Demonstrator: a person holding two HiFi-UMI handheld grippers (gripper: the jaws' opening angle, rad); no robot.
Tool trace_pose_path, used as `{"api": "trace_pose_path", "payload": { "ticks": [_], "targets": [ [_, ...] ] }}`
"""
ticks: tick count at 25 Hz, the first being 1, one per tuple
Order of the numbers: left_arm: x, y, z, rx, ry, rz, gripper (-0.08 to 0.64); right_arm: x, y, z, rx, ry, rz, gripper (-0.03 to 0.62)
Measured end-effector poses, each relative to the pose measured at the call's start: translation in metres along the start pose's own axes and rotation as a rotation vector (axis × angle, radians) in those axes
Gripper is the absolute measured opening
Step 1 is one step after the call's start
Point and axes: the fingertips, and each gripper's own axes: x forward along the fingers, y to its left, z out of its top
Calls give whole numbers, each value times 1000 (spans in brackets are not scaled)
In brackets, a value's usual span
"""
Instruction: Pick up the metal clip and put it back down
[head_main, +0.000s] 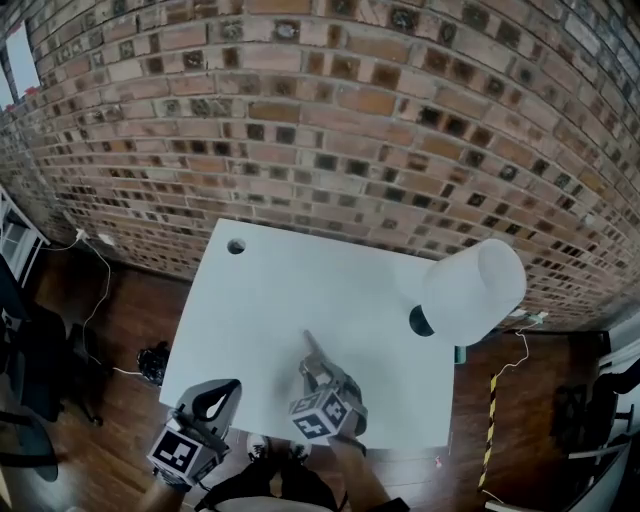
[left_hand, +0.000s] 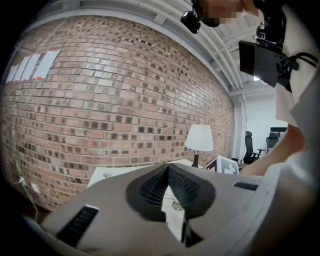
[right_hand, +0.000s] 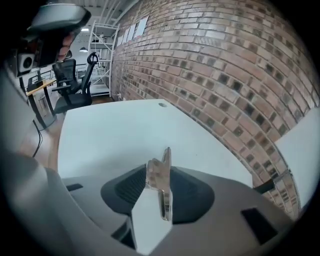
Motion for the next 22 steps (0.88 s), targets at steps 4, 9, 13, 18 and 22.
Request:
{"api": "trace_pose_path", "payload": {
  "ticks": [4, 9, 13, 18, 22],
  "targets": [
    [-3, 17, -11, -4, 24, 11, 5, 19, 9, 2, -86, 35, -30, 160],
    [-7, 30, -22, -15, 45, 22, 5, 41, 11, -11, -239, 110, -111, 160],
    [-10, 33, -30, -25, 59, 21, 5, 50, 8, -19, -347, 163, -175, 109],
    [-12, 36, -35, -31, 68, 21, 5, 50, 10, -20, -325, 152, -186, 64],
    [-11, 38, -32, -27, 61, 20, 5, 46, 11, -18, -261, 124, -158, 63]
  ]
}}
